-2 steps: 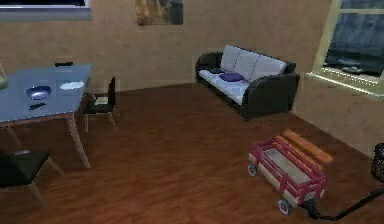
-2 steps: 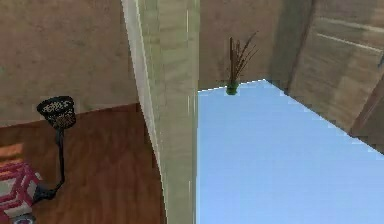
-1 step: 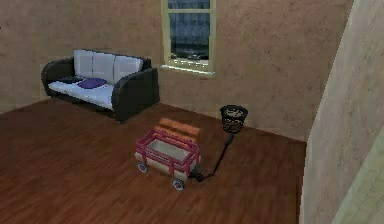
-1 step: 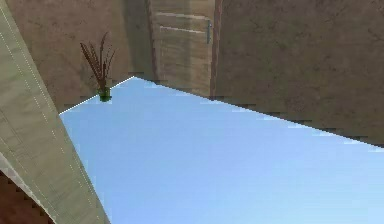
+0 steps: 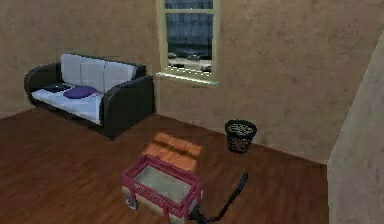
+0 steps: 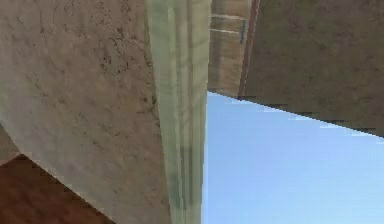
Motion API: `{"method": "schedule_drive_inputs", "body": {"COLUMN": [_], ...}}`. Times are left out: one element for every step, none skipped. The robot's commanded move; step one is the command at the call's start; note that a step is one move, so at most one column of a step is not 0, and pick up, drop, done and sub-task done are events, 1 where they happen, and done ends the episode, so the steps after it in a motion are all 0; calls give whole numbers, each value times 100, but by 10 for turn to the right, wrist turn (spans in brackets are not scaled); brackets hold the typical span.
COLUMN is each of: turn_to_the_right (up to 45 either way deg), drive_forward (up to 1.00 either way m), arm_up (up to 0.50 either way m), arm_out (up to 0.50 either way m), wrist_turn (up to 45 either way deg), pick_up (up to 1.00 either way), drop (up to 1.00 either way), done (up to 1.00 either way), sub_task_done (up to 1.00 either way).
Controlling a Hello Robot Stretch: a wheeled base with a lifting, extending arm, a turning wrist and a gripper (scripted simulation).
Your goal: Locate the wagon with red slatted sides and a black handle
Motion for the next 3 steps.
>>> {"method": "schedule_drive_inputs", "body": {"turn_to_the_right": [240,0,-360], "drive_forward": [0,20,0], "arm_up": [0,0,0], "arm_out": [0,0,0], "wrist_turn": [0,0,0], "pick_up": [0,0,0], "drop": [0,0,0], "done": [0,0,0], "sub_task_done": [0,0,0]}}
